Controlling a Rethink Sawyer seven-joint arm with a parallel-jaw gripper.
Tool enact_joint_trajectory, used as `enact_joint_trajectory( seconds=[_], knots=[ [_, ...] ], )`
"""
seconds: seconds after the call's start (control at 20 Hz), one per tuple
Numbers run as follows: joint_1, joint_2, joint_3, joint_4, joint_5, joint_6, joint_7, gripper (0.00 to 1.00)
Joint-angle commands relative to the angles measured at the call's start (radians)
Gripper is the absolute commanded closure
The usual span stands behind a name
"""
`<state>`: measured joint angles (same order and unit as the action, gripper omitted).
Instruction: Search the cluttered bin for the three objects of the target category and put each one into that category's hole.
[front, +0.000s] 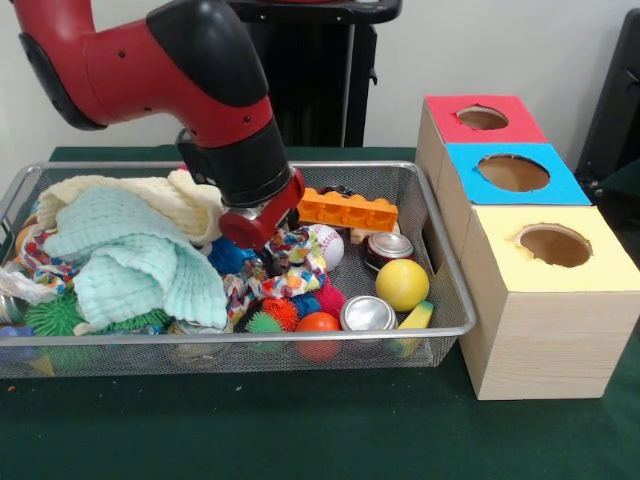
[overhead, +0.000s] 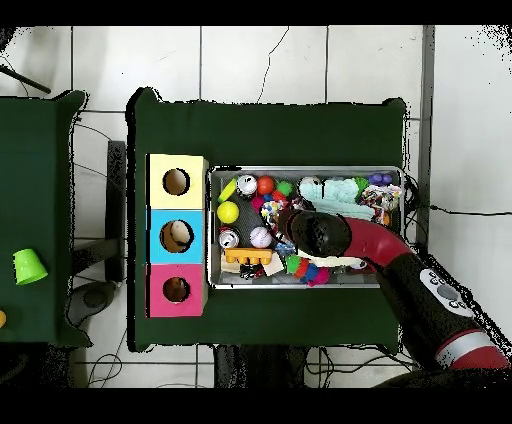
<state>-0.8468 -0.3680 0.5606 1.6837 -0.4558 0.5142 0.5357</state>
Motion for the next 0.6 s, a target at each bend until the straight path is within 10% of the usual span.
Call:
enact_joint_trajectory(
  seconds=[0.05, 0.6],
  knots=[
    [-0.012, 0.082, 0.06, -0.084, -0.104, 0.066, -0.153, 0.0],
    [0.114, -0.007, 0.02, 0.04, -0.123, -0.086, 0.14, 0.0]
  ],
)
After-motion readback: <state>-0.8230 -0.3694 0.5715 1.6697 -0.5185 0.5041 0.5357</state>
